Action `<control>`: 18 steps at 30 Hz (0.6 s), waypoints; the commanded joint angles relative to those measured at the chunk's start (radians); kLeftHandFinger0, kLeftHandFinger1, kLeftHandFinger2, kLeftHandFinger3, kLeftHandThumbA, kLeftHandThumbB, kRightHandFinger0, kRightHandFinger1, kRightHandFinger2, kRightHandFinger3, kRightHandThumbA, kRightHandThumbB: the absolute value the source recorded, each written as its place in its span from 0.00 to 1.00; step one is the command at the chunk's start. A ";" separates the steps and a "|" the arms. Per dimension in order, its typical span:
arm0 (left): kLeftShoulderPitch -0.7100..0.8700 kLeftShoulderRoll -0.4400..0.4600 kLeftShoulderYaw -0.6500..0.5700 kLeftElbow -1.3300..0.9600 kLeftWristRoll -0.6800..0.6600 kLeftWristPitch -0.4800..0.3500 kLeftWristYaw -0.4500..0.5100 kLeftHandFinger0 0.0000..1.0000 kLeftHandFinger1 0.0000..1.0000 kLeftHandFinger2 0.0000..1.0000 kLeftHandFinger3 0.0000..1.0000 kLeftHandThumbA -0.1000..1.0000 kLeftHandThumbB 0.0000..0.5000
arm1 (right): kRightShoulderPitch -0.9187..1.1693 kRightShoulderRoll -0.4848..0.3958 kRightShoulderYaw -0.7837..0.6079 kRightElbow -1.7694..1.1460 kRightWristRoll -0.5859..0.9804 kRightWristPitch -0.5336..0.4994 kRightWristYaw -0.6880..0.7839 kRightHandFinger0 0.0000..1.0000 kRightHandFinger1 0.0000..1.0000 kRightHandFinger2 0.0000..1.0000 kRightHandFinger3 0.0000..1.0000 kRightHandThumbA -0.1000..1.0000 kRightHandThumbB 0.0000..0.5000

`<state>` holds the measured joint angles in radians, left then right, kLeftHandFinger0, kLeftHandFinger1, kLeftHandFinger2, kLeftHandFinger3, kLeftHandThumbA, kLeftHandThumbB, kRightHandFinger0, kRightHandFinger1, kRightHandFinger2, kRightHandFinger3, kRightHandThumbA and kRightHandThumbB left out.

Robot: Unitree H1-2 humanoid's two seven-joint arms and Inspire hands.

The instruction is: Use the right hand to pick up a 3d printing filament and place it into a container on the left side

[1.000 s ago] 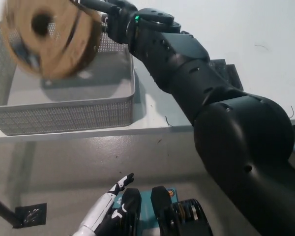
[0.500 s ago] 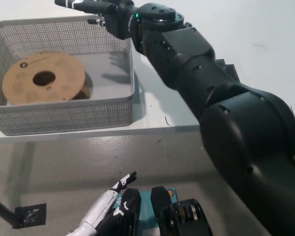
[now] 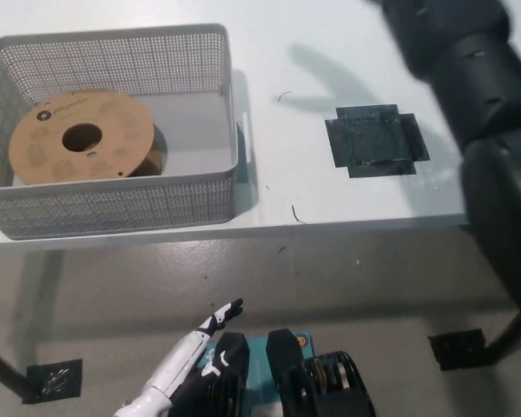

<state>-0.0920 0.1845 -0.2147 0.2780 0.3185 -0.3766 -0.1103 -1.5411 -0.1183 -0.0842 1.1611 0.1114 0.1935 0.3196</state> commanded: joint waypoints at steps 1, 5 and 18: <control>-0.013 0.011 0.010 -0.013 -0.011 -0.004 0.004 1.00 1.00 1.00 1.00 1.00 0.53 | 0.154 -0.135 0.040 -0.575 0.054 0.156 0.171 1.00 1.00 1.00 1.00 1.00 0.70; -0.011 0.002 0.015 -0.004 -0.007 0.003 0.017 1.00 1.00 1.00 1.00 1.00 0.55 | 0.292 -0.187 0.010 -0.869 0.123 0.254 0.186 1.00 1.00 1.00 1.00 1.00 0.59; 0.000 -0.016 0.033 0.034 -0.012 -0.067 0.070 1.00 1.00 1.00 1.00 1.00 0.55 | 0.832 -0.184 -0.097 -1.786 0.186 0.129 0.046 1.00 1.00 1.00 1.00 1.00 0.71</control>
<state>-0.0911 0.1843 -0.2138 0.3078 0.3188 -0.3723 -0.1100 -0.9588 -0.1718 -0.0974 0.5702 0.1224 0.2817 0.3468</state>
